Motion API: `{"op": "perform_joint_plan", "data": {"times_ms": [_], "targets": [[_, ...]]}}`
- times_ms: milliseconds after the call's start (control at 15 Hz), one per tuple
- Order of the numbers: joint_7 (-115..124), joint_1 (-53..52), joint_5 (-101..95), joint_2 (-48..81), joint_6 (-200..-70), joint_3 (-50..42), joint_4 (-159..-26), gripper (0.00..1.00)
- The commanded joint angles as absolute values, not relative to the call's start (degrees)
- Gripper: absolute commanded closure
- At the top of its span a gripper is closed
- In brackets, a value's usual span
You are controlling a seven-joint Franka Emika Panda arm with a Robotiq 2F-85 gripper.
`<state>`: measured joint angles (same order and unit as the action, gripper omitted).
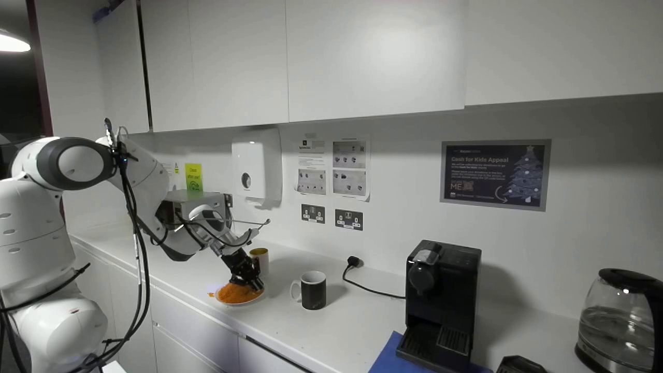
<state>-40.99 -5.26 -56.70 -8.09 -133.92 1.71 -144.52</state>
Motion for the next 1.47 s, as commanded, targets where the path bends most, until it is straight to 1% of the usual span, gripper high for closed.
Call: {"op": "perform_joint_plan", "data": {"times_ms": [0,667,1400], "targets": [[-46.05,-4.61,-52.15,-10.27,-136.03,0.28,-145.41,0.97],[-55.18,-4.14,-39.07,-12.32,-135.44,-1.85,-143.45,0.97],[-53.81,-3.70,-39.41,-15.04,-134.42,-1.22,-140.96,0.97]]}}
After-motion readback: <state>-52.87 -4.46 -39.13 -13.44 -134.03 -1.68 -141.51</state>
